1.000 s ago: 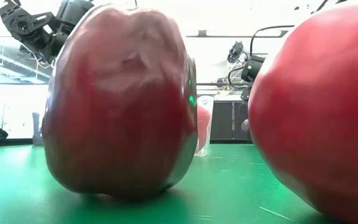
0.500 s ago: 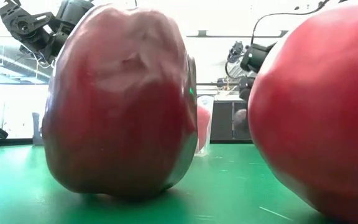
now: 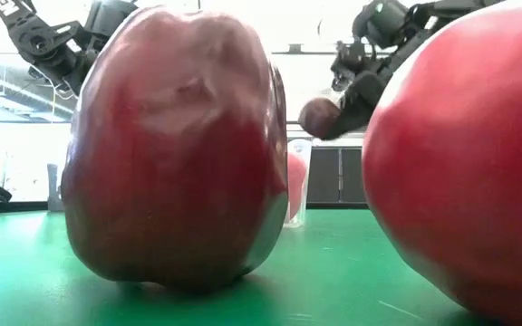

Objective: Sort produce into baskets
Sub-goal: Put the red apple into the top black bin

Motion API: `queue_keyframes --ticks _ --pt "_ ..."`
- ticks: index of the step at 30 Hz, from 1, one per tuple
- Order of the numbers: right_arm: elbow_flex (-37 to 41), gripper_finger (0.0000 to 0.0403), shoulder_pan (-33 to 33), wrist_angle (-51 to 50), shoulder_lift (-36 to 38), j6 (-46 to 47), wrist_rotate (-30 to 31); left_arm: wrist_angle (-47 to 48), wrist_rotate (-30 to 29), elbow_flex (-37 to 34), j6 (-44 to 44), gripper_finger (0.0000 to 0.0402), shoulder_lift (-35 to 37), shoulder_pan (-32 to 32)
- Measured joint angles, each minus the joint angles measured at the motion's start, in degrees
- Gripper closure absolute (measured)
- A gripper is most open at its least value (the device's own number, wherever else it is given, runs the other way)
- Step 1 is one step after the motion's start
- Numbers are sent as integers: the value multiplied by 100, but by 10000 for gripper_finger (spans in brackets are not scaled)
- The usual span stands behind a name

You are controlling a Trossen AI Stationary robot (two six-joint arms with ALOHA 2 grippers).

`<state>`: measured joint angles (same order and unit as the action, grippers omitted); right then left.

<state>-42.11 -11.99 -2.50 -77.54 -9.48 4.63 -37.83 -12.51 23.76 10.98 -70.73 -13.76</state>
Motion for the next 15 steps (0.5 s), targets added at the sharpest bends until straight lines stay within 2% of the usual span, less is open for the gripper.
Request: queue_keyframes --ticks 4,10,12,15 --pt "0 129 446 684 -48 -606 506 -382 196 -2 162 8 -401 2" --pt "0 128 833 1521 -305 -1207 1060 -1634 1240 0 283 8 -902 76" --pt "0 128 879 1765 -393 -1330 1222 -1963 1377 43 200 8 -1029 166" --pt "0 128 905 2094 -508 -1489 1354 -1973 1366 252 -40 8 -1204 320"
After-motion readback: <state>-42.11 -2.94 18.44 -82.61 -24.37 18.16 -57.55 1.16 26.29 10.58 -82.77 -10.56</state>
